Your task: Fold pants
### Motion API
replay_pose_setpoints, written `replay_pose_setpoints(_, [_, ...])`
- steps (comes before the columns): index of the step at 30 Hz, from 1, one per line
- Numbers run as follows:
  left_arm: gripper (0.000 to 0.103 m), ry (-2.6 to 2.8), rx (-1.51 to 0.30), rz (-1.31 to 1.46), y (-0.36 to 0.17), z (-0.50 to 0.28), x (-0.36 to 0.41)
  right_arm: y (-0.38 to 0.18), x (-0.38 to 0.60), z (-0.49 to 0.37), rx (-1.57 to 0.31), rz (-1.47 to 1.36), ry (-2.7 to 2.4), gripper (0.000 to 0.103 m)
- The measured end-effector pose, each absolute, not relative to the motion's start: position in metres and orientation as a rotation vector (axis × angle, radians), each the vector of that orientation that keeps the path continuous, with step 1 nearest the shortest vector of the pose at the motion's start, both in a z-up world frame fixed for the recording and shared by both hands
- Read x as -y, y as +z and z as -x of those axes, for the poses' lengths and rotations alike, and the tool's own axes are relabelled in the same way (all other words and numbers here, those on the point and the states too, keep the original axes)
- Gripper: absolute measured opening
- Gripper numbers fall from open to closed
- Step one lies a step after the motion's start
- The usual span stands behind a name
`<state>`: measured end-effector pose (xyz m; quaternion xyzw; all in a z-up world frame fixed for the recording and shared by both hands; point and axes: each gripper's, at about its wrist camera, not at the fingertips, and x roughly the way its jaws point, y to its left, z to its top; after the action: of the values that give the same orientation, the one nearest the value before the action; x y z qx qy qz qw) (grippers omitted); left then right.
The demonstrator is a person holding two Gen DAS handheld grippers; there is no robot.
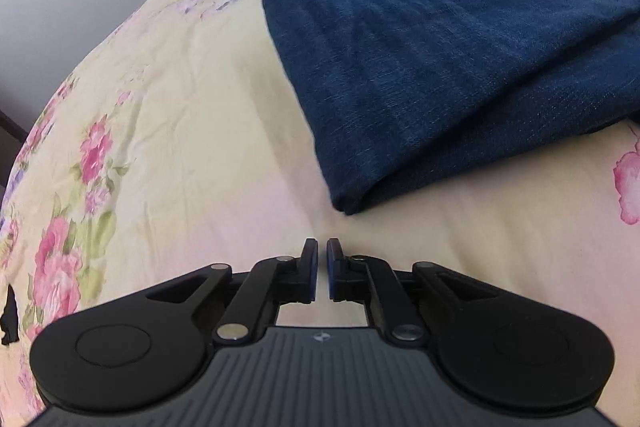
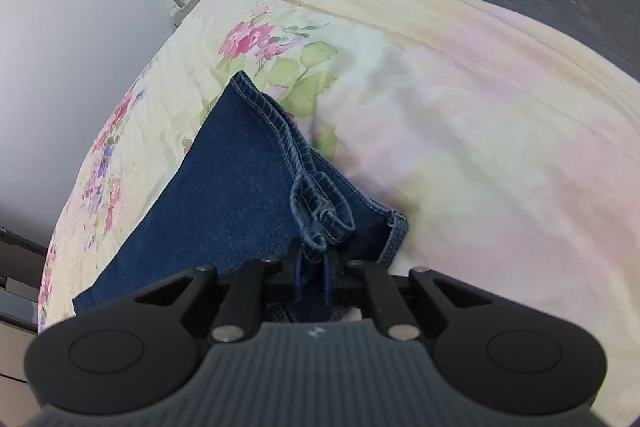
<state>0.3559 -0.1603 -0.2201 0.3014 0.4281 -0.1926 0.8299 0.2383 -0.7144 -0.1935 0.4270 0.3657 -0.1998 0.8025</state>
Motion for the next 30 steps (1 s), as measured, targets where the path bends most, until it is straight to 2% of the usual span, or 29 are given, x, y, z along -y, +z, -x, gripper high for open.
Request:
replay_pose_setpoints(1, [0.014, -0.415, -0.907, -0.613, -0.213, -0.355, 0.154, -0.187, 0.711, -0.238, -0.794, -0.88, -0.432, 0.009])
replay_pose_setpoints(2, [0.014, -0.426, -0.9, -0.582, -0.203, -0.354, 0.149, -0.178, 0.707, -0.238, -0.804, -0.82, -0.447, 0.019])
replay_pose_setpoints(10, [0.014, -0.45, -0.802, -0.275, -0.136, -0.399, 0.161, -0.132, 0.672, -0.248, -0.695, -0.555, -0.358, 0.019])
replay_pose_setpoints(13, [0.014, -0.455, -0.777, -0.18, -0.135, -0.433, 0.18, -0.13, 0.655, -0.279, -0.703, -0.473, -0.318, 0.019])
replay_pose_setpoints(19, [0.013, -0.472, -0.803, -0.078, -0.167, -0.496, 0.204, -0.143, 0.645, -0.355, -0.697, -0.339, -0.281, 0.019])
replay_pose_setpoints(23, [0.01, -0.462, -0.838, -0.028, -0.195, -0.527, 0.206, -0.17, 0.656, -0.389, -0.723, -0.27, -0.333, 0.018])
replay_pose_setpoints(27, [0.006, -0.44, -0.894, -0.042, -0.225, -0.544, 0.204, -0.204, 0.678, -0.402, -0.779, -0.311, -0.352, 0.001])
replay_pose_setpoints(30, [0.007, -0.441, -0.899, -0.047, -0.236, -0.544, 0.204, -0.227, 0.681, -0.403, -0.799, -0.308, -0.352, 0.0])
